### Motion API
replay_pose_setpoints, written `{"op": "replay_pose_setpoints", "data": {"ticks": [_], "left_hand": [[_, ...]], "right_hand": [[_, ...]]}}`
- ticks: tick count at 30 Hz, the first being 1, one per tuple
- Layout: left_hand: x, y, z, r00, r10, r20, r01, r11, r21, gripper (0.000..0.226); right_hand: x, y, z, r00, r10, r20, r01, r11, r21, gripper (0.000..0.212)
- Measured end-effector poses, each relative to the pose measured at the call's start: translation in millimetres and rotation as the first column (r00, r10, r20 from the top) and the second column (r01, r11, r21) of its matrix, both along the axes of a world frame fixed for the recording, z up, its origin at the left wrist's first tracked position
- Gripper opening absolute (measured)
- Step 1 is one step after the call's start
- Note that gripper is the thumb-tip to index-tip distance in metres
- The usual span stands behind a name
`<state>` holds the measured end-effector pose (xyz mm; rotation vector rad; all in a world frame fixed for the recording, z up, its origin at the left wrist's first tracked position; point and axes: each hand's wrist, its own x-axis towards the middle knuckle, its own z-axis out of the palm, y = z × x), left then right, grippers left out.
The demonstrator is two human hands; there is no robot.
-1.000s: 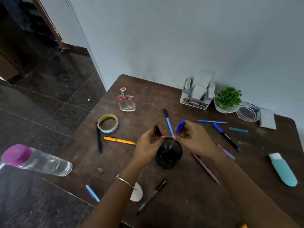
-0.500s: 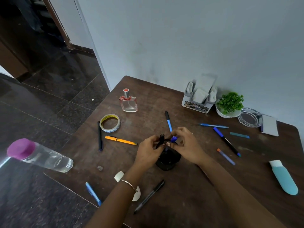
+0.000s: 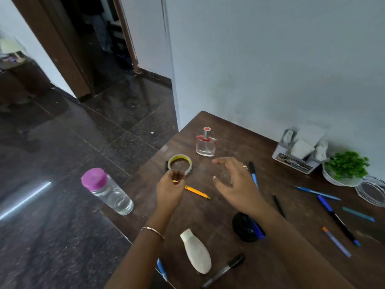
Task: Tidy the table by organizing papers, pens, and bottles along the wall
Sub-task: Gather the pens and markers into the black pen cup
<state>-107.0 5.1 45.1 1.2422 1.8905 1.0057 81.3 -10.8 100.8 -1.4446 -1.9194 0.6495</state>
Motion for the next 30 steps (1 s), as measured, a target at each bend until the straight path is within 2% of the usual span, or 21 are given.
{"op": "replay_pose_setpoints", "data": {"ticks": [3,7,10,13,17,20,23,25,27,30], "left_hand": [[-38,17,-16,0.993,0.086,-0.085,-0.093,0.992,-0.082,0.019],[-65,41,-37,0.981,0.010,-0.192,-0.051,0.977,-0.209,0.026],[-71,55,-44,0.975,-0.026,-0.220,-0.027,0.972,-0.233,0.030],[-72,64,-51,0.965,-0.074,-0.251,0.007,0.966,-0.259,0.038],[-72,66,-58,0.968,-0.104,-0.229,0.041,0.963,-0.266,0.033],[-76,67,-56,0.968,-0.113,-0.223,0.048,0.959,-0.280,0.032],[-78,63,-50,0.974,-0.097,-0.203,0.031,0.951,-0.306,0.030],[-77,57,-45,0.989,-0.061,-0.134,0.016,0.949,-0.314,0.027],[-74,49,-40,0.996,0.004,0.086,0.021,0.955,-0.295,0.032],[-63,34,-25,0.919,0.023,0.392,0.078,0.968,-0.240,0.028]], "right_hand": [[-39,18,-22,0.985,0.095,0.146,-0.090,0.995,-0.037,0.032],[-63,46,-60,0.902,0.173,0.395,-0.106,0.977,-0.185,0.030],[-71,61,-79,0.834,0.231,0.501,-0.081,0.950,-0.303,0.032],[-77,68,-88,0.785,0.293,0.545,-0.093,0.927,-0.364,0.036],[-84,71,-95,0.744,0.311,0.592,-0.114,0.931,-0.346,0.030],[-84,73,-98,0.725,0.313,0.613,-0.119,0.934,-0.336,0.022],[-80,73,-94,0.737,0.326,0.592,-0.136,0.930,-0.343,0.023],[-76,70,-84,0.808,0.284,0.517,-0.118,0.937,-0.330,0.023],[-71,65,-70,0.897,0.197,0.397,-0.071,0.948,-0.310,0.024],[-55,53,-42,0.981,0.049,0.186,0.009,0.954,-0.299,0.023]]}}
